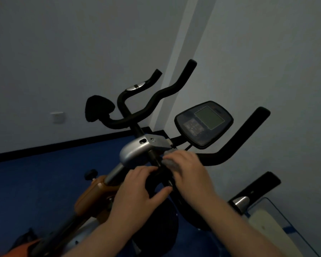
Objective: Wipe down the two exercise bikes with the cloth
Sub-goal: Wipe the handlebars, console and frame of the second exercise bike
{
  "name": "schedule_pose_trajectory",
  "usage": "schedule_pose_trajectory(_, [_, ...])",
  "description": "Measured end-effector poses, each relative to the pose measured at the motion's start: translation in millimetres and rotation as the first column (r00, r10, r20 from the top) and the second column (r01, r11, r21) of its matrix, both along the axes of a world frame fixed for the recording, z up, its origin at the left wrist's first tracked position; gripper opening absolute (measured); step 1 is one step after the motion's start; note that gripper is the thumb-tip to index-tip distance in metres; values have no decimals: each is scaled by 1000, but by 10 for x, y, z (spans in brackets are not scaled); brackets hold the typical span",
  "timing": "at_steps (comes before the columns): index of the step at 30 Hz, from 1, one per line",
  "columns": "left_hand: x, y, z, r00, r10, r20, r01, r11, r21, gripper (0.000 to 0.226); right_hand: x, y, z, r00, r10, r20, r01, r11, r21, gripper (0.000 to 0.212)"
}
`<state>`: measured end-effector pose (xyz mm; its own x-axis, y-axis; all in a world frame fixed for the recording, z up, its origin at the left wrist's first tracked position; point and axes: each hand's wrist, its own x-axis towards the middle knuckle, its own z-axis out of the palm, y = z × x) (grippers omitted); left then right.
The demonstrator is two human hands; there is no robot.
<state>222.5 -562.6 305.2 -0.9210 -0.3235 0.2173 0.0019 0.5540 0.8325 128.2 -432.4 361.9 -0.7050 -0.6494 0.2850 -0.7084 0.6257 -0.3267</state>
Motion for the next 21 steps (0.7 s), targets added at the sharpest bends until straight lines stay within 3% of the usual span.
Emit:
schedule_pose_trajectory(2, [23, -14, -14, 1000, -23, 3, 23, 999, 29, 69, -232, 157, 177, 998, -52, -30, 53, 998, 20, 35])
schedule_pose_trajectory(4, [43, -10, -35, 1000, -15, -7, 15, 996, 83, 74, -381, 292, 283, 972, -230, -44, 225, 970, -95, 30])
schedule_pose_trajectory(6, [48, 12, -62, 1000, 18, -14, -16, 988, 152, 76, -253, 189, 184, 959, -283, -11, 278, 948, -154, 24])
schedule_pose_trajectory(11, [130, 61, -165, 996, 86, -2, -79, 923, 376, 81, 87, -23, -1, 990, 125, 68, -128, 991, 43, 33])
schedule_pose_trajectory(12, [167, 55, -205, 995, 96, 9, -91, 907, 410, 81, -36, 28, 93, 990, 129, 56, -134, 987, 89, 36])
schedule_pose_trajectory(15, [238, 39, -305, 995, 90, 53, -104, 884, 456, 77, -382, 224, 301, 989, -134, -58, 135, 991, 11, 35])
schedule_pose_trajectory(17, [244, 36, -324, 995, 75, 66, -98, 865, 492, 75, -322, 195, 229, 982, -191, -4, 190, 978, -90, 30])
schedule_pose_trajectory(21, [246, 17, -339, 998, 30, 52, -53, 851, 522, 82, 90, -32, -12, 977, 180, 111, -186, 982, 44, 29])
